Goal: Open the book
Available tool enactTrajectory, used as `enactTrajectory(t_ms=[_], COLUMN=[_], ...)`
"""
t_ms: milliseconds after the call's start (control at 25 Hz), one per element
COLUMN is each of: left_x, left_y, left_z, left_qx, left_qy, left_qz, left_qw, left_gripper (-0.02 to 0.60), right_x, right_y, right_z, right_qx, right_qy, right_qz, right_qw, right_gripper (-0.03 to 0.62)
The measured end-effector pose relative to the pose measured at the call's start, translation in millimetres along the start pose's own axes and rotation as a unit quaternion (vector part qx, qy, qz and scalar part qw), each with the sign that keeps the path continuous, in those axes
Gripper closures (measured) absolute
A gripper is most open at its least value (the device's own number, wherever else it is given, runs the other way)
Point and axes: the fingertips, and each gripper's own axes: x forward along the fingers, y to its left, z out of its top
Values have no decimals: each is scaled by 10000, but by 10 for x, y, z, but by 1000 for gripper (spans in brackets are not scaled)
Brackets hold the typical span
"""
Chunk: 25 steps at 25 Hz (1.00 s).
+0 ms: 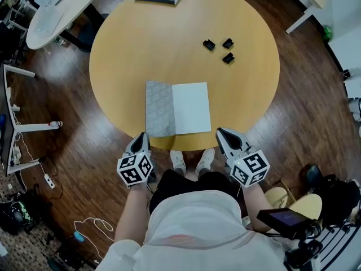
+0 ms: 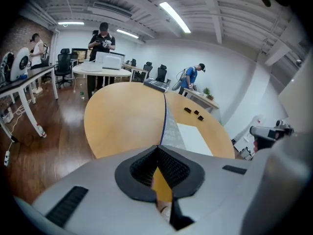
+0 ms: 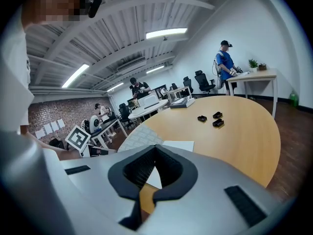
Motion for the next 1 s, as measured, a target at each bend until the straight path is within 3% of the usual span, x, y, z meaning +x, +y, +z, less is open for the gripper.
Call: enactTrajectory(t_ms=[160,400,560,760,1000], left_x=[51,186,251,133,-143], left_y=[224,335,416,449,55], left_z=[-162,-274,-367,-242,240], left_qx=[-92,332,375,276,426], left_qy=[302,601,769,504,-257], left_qz=[76,178,205,260,-193], left_qw=[9995,9975,9961,9980,9986], left_gripper=[571,571,557,557,558], right_x=[69,151,174,154,42], right_y=[110,181,224,275,266], right_z=[-2,-26,-29,23,222], right_qx=[4,-4,-34,-119,-238], right_qy=[54,110,112,77,-148], right_qz=[-42,-85,-74,-28,-3], right_qw=[10000,9999,9999,9999,9996], right_gripper=[597,597,597,597,597])
